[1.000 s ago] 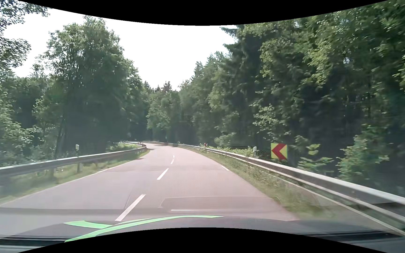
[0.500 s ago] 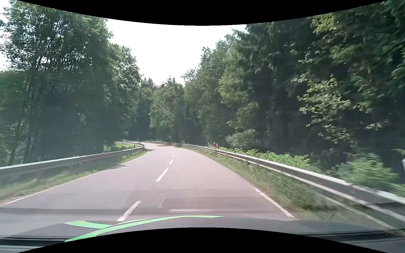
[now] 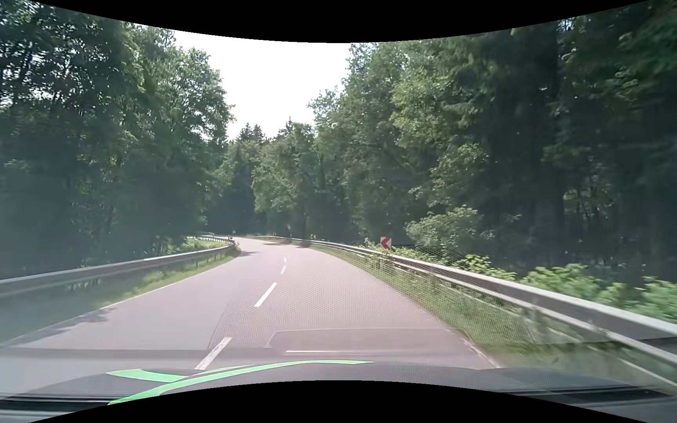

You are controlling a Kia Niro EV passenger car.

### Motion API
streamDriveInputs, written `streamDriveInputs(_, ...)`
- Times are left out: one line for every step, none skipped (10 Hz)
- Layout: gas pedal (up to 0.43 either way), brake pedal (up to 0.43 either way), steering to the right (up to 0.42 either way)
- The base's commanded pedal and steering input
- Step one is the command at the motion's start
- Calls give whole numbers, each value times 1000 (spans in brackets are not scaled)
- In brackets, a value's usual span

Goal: Follow the waypoints while adhering to traffic rules and regulations

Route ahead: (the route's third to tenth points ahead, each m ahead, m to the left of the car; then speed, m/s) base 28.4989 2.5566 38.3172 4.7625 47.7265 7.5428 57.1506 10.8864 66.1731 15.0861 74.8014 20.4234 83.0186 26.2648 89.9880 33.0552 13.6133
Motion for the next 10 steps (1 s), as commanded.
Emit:
streamDriveInputs(0,0,-24)
streamDriveInputs(0,0,-26)
streamDriveInputs(0,0,-28)
streamDriveInputs(0,0,-28)
streamDriveInputs(0,0,-29)
streamDriveInputs(0,0,-32)
streamDriveInputs(0,0,-34)
streamDriveInputs(0,0,-35)
streamDriveInputs(0,0,-35)
streamDriveInputs(0,0,-35)
